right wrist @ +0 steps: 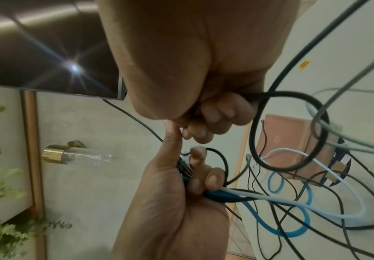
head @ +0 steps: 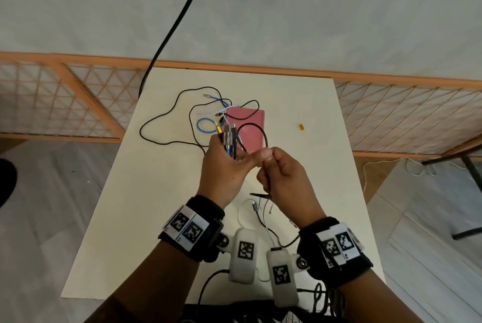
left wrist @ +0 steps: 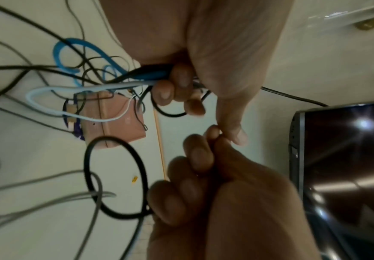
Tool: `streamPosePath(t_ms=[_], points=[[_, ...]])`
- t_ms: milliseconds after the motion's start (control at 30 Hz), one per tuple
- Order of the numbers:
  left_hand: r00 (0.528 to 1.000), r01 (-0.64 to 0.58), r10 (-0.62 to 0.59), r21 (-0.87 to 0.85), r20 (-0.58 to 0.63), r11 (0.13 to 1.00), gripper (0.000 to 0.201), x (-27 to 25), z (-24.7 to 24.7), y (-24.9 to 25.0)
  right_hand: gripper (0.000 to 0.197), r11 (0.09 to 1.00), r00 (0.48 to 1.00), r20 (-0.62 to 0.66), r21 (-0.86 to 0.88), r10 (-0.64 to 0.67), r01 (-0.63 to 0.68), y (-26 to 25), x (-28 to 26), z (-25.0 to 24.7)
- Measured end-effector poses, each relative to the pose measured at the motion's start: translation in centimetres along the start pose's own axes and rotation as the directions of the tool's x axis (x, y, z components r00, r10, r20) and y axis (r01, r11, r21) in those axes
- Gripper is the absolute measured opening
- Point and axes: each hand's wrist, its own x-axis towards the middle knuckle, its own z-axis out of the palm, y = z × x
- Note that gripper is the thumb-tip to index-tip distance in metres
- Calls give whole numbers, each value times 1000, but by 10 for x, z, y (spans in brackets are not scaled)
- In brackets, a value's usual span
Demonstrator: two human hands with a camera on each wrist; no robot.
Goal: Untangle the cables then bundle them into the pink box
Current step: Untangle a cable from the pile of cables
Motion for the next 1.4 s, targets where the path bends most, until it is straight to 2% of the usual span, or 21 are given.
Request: streamPosePath(t_ms=[67, 167, 300, 333, 400, 467, 533, 600, 633, 667, 733, 833, 867, 900, 1000, 1067, 1133, 1200, 1267, 1333, 1400], points=[[1000, -19, 19, -13, 12, 1000, 55, 2, 1, -2, 33, 1000, 1000, -17, -29, -1, 1, 4, -1, 2], [994, 8, 2, -83, 114, 997, 39, 8, 0, -6, 32, 996, 1000, -25, -89, -1, -1, 9, -2, 8], [974, 97, -72, -107, 216, 990, 45, 6, -1, -4, 30, 988, 1000, -20, -152, -22, 19, 11, -1, 12], [978, 93, -72, -99, 197, 991, 43, 6, -1, 0, 30, 990, 1000, 1, -139, -10, 10, 11, -1, 12], [992, 123, -116, -129, 59, 984, 36, 16, -2, 3, 33, 995, 996, 80, -102, 32, -24, 10, -4, 9], [976, 190, -212, -283, -47, 940, 40, 29, -5, 2, 36, 993, 987, 140, -102, 80, -66, 9, -6, 8], [975, 223, -215, -284, 60, 932, 44, 30, -10, 4, 34, 992, 989, 116, -95, 92, -81, 9, -7, 8], [947, 205, -171, -104, 272, 973, 46, 22, -11, 4, 33, 995, 995, 36, -41, 96, -94, 10, -3, 8], [928, 181, -157, -41, 338, 983, 43, 19, -10, 3, 33, 995, 995, 14, -25, 100, -100, 10, -2, 8], [922, 180, -162, -18, 351, 984, 40, 18, -8, 3, 32, 995, 995, 14, -25, 101, -100, 10, 0, 8], [938, 237, -212, -63, 273, 969, 42, 25, -6, 0, 28, 995, 994, 64, -50, 93, -90, 9, 0, 8], [937, 347, -332, -349, 106, 870, 38, 33, -1, 0, 26, 993, 986, 132, -71, 106, -97, 4, 2, 4], [932, 359, -345, -403, 108, 842, 38, 33, 0, -2, 27, 992, 984, 140, -84, 109, -97, 4, 5, 4], [934, 357, -325, -380, 146, 853, 37, 32, -1, -6, 27, 991, 985, 141, -98, 103, -89, 4, 7, 3], [905, 313, -240, -171, 350, 934, 37, 19, -1, -5, 26, 992, 993, 100, -111, 64, -53, 9, 12, 4], [931, 271, -226, -127, 285, 954, 32, 23, -1, 4, 26, 994, 992, 101, -89, 77, -68, 11, 13, 6], [968, 244, -225, -206, 115, 947, 28, 35, -4, 12, 30, 993, 984, 138, -55, 110, -103, 10, 13, 5], [964, 241, -267, -379, -17, 894, 20, 54, -13, 15, 36, 991, 974, 185, -40, 133, -128, 11, 13, 0], [955, 239, -291, -442, -53, 864, 27, 69, -23, 8, 40, 989, 968, 208, -69, 141, -129, 13, 11, -7], [955, 285, -293, -405, 42, 869, 41, 68, -24, 1, 38, 989, 976, 167, -69, 137, -128, 16, 12, -8], [920, 377, -322, -272, 225, 885, 53, 54, -15, -5, 37, 990, 986, 90, -11, 140, -140, 17, 16, -5]])
